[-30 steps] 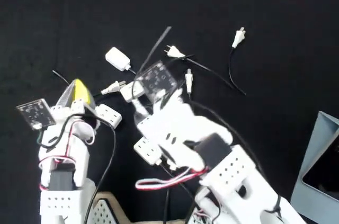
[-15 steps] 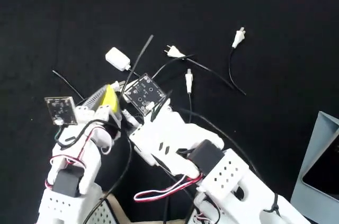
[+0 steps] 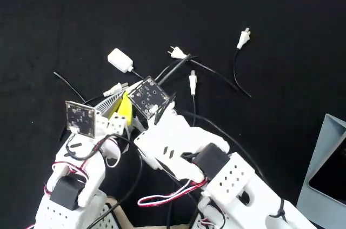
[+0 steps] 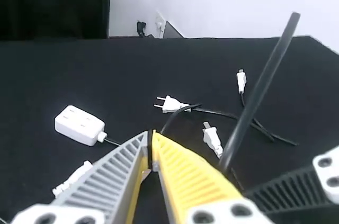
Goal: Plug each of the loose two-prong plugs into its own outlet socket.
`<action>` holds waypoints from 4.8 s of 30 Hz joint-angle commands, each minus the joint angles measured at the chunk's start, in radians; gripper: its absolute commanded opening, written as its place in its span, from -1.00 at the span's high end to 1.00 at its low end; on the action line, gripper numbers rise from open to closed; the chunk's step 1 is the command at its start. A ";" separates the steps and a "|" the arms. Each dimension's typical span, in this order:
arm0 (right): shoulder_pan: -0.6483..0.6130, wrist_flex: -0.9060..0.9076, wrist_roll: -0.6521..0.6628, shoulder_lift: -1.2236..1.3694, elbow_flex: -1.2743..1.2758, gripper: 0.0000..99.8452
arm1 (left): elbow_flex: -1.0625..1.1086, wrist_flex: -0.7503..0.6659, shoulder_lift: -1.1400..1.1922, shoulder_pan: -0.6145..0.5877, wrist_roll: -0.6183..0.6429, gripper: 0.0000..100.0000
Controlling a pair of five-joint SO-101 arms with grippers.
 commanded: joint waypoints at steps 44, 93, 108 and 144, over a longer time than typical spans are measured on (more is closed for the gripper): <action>0.417 -0.210 -0.132 -0.007 0.111 0.97 | -0.628 0.221 1.267 -0.423 -1.274 0.55; 0.437 -0.278 -0.126 -0.016 0.160 0.97 | -0.990 0.158 1.761 -0.254 -1.010 0.95; 0.462 -0.278 -0.126 -0.016 0.154 0.97 | -0.762 0.155 1.527 -0.228 -0.746 0.53; 0.462 -0.238 -0.130 -0.016 0.140 0.97 | -0.670 0.172 1.381 -0.240 -0.624 0.53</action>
